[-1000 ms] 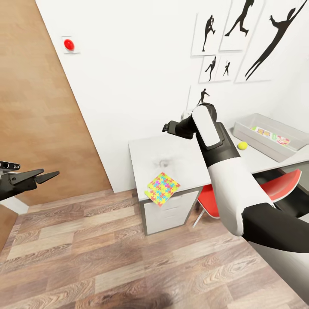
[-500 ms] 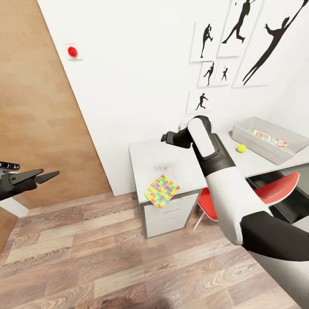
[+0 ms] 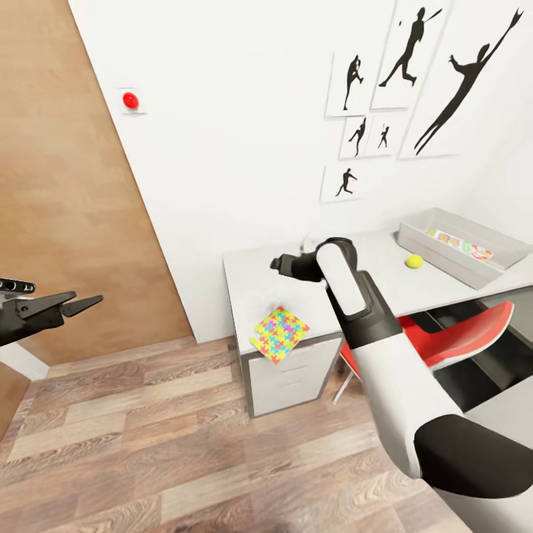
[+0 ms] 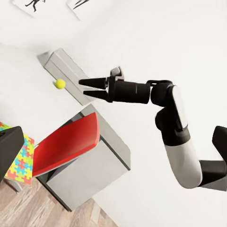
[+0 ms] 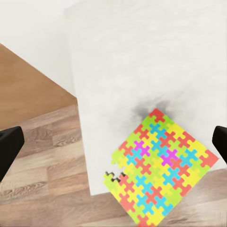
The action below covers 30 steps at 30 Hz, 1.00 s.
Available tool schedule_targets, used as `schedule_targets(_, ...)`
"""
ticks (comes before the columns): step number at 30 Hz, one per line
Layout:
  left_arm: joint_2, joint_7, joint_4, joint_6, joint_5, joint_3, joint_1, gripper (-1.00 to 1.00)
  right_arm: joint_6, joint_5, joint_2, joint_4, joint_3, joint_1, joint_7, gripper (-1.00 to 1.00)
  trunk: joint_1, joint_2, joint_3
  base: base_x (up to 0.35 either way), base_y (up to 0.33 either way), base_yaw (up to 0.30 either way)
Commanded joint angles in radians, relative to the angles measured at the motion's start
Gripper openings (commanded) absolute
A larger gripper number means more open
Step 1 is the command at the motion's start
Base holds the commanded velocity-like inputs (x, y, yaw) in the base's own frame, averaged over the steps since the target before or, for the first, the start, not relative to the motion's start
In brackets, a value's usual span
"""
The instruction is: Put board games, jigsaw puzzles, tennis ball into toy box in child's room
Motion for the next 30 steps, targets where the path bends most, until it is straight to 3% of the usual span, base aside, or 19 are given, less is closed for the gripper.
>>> schedule_targets(1,0.0,-0.004,0.0,0.011,-0.001,0.0,-0.001,1.0,0.002,-0.009,0.0,-0.018,0.002,0.01,-0.011,1.0,0.001,-0.002,0.0,0.0,0.0,0.0)
schedule_targets(7,0.0,-0.003,0.0,0.01,-0.001,0.0,-0.001,1.0,0.007,-0.013,0.0,-0.153,0.014,0.085,-0.011,1.0,0.001,-0.002,0.01,0.0,0.0,0.0)
schedule_targets(15,0.0,-0.001,0.0,0.01,-0.002,0.0,-0.001,1.0,0.007,-0.106,0.0,-0.309,0.091,0.145,-0.02,1.0,0.001,-0.002,0.023,0.0,0.0,0.0)
schedule_targets(20,0.0,0.0,0.0,0.01,-0.002,-0.001,-0.001,1.0,0.005,-0.127,0.0,-0.342,0.112,0.175,-0.021,1.0,0.001,-0.002,0.032,0.0,0.0,0.0)
schedule_targets(30,0.0,0.001,0.0,0.01,-0.002,-0.002,-0.001,1.0,0.004,-0.135,0.0,-0.388,0.116,0.192,-0.018,1.0,0.001,-0.002,0.048,0.0,0.0,0.0)
